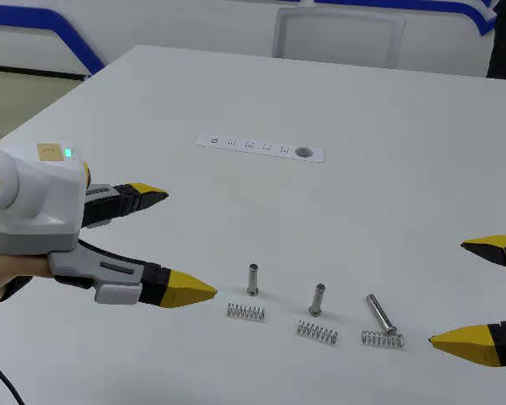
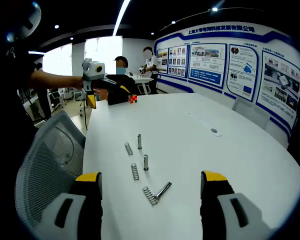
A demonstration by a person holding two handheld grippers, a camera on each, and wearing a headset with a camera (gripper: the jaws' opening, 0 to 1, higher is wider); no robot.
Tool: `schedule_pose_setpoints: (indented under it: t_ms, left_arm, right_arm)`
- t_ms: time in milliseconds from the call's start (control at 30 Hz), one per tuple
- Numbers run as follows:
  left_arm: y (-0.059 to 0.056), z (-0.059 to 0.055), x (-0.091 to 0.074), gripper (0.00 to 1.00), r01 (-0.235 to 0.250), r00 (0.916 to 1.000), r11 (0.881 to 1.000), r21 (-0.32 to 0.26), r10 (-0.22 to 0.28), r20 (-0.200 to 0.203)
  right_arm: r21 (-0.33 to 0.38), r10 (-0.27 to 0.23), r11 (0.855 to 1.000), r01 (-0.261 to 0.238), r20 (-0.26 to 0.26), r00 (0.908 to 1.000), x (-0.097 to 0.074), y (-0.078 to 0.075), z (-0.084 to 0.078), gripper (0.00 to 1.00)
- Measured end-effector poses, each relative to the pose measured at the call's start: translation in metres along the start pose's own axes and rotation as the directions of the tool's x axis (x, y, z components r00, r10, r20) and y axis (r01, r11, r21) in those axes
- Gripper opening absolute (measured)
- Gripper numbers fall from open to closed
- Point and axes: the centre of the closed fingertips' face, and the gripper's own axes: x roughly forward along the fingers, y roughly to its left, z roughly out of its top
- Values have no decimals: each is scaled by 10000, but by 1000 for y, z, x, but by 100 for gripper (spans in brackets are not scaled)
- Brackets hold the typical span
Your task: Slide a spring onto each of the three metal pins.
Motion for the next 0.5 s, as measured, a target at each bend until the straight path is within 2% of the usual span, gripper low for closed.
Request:
schedule_pose_setpoints:
  t_ms: [167,500]
  left_arm:
    - [-4,0,0,99,261,9996,9997,-6,-261,-65]
    - [-4,1,-4,98,250,9997,9997,19,-250,-32]
  right_arm:
    - [136,64,9999,-64,24,10000,1,2,0,82]
    - [182,55,9998,-54,-31,10000,4,3,-1,82]
